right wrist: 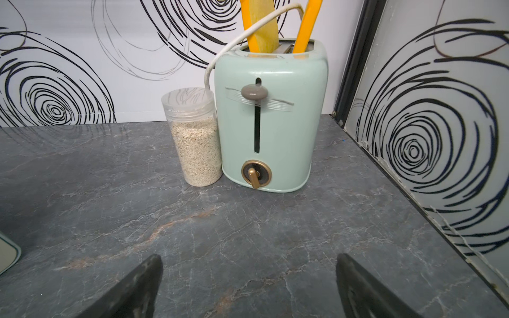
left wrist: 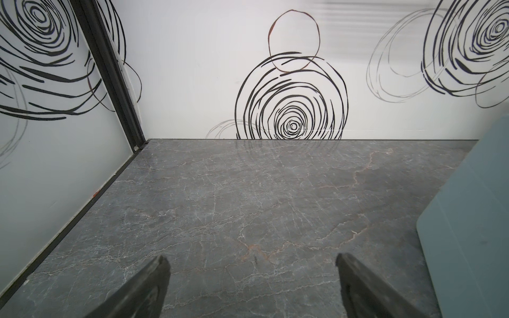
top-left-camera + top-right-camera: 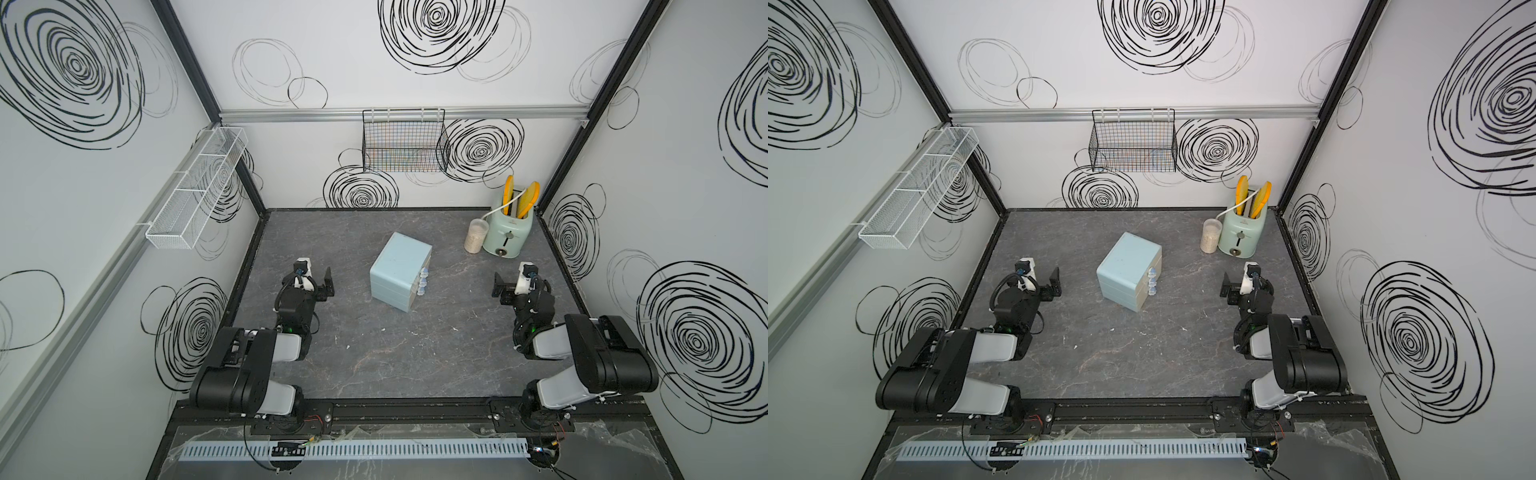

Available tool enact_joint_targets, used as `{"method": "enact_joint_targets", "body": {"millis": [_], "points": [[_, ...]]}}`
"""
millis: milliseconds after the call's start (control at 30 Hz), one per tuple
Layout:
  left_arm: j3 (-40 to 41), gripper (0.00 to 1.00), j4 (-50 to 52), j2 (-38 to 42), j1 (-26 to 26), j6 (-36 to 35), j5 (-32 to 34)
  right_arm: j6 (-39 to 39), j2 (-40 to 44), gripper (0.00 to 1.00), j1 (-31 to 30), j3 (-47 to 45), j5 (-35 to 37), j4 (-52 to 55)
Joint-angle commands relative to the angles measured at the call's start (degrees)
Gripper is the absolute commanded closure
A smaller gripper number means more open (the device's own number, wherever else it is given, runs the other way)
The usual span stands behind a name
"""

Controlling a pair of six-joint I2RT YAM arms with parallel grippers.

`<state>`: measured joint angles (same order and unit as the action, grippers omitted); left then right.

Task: Place the cookies into the drawer by color
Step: Reset both arms

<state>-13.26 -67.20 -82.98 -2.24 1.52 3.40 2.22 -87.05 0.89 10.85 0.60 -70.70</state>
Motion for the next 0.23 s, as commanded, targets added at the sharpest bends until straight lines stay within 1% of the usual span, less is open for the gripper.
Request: {"method": "enact_joint_targets", "body": {"millis": [0,200], "points": [[0.33,0.02,-3.9,-0.52,-0.29,-0.47,0.82,-1.08,0.38,0.01,-0.2,0.84,0.49,-1.62],[0.38,0.02,-4.04,-0.51,-0.38,-0.55,0.83,-1.08,0.52,0.01,-0.21,0.67,0.54,-1.89]]}}
